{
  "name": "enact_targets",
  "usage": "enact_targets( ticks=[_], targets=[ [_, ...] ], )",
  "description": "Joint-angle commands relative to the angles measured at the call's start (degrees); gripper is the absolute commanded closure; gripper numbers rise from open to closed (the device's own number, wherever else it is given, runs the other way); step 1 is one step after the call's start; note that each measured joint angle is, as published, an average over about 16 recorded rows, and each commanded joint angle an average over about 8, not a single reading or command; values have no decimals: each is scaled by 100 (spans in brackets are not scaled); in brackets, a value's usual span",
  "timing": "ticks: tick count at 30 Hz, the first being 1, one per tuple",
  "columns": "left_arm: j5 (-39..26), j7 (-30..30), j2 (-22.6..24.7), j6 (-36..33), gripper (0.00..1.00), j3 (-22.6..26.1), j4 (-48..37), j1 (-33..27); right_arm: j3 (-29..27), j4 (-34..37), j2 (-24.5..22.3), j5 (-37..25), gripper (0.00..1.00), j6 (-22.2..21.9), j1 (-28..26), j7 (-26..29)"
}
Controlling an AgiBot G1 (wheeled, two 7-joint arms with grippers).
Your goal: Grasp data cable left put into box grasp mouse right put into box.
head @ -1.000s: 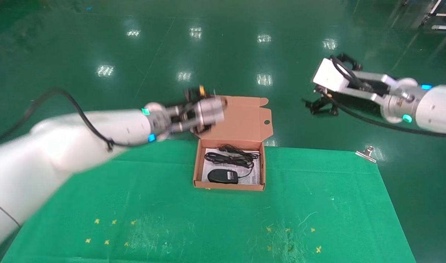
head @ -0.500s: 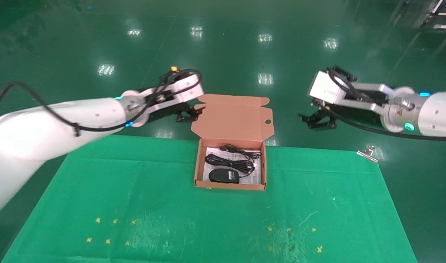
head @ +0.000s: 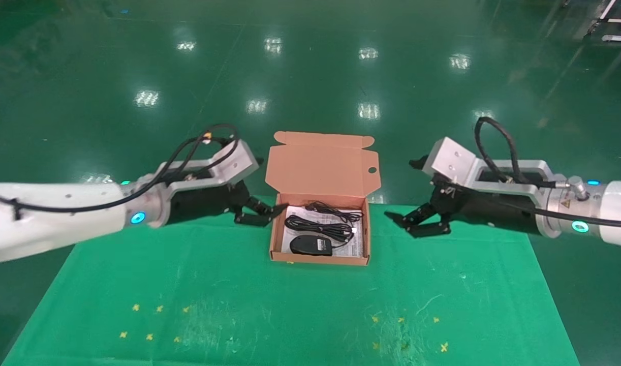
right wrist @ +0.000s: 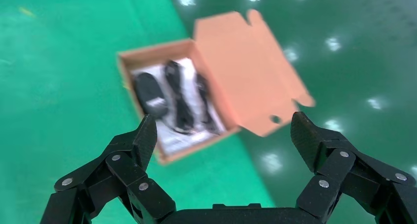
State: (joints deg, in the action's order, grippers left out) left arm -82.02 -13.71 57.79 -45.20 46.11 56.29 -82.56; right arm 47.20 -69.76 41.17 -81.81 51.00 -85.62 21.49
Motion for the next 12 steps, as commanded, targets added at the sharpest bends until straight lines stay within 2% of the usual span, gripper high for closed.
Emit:
enact_targets(
  ticks=[1, 9, 12],
  targets=[
    [237, 17, -134, -239, 0, -178, 102, 124, -183, -22, -36, 234, 0, 203, 141, -63],
    [1157, 85, -656, -1167, 0, -867, 498, 605, -891, -109, -176, 1141, 0, 991, 687, -307],
    [1326, 98, -752, -1337, 0, -994, 571, 693, -1021, -125, -201, 1308, 0, 1136, 788, -352]
  ],
)
